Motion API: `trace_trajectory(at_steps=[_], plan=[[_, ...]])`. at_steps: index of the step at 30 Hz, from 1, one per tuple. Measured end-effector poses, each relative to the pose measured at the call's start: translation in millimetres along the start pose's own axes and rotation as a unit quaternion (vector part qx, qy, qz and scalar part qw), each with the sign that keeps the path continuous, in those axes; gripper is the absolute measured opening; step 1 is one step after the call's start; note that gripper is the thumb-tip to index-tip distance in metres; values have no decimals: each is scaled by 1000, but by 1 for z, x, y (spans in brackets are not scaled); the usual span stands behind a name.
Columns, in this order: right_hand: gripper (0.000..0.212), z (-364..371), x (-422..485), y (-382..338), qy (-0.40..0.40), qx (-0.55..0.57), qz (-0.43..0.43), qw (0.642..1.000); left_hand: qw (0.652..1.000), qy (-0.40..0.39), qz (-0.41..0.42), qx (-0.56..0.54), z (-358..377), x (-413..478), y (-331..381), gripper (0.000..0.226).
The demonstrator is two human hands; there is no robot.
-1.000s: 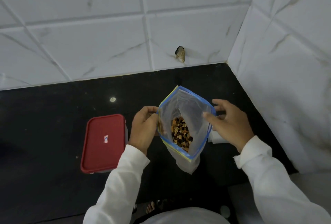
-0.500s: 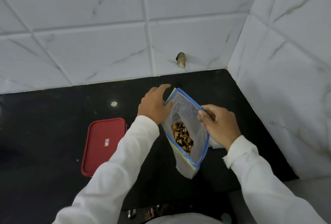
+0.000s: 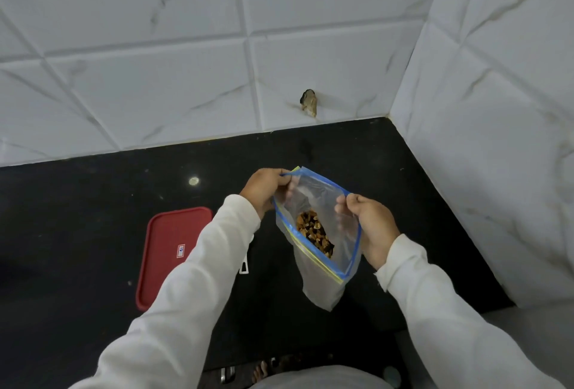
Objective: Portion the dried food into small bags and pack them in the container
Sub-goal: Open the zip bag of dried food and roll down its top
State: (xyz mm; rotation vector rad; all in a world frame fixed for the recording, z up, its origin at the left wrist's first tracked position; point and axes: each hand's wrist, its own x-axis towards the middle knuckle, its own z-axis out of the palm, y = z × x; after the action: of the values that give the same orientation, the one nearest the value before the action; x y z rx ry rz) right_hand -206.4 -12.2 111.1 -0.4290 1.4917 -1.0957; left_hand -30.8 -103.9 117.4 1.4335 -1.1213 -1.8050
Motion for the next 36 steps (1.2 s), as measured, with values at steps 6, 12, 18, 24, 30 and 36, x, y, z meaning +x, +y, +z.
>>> trace_trajectory(at_steps=[6,12,18,24,30,36], plan=[[7,6,42,45,-18,160,163,973,949,78,-165,-257,17,-3,-33,20],[28,6,24,37,4,-202,-89,975,997,45,-7,-67,16,-3,-38,16],[41,18,20,2,-44,-358,-288,887,958,65,192,201,11,-2,-24,22],[26,32,37,-20,-31,-403,-300,864,985,61,116,113,17,10,-14,40],[29,45,60,-23,-51,-180,4,982,961,-52,-108,-251,20,30,-33,40],[46,32,46,-11,-39,-160,-16,986,995,76,38,50,21,8,-37,32]])
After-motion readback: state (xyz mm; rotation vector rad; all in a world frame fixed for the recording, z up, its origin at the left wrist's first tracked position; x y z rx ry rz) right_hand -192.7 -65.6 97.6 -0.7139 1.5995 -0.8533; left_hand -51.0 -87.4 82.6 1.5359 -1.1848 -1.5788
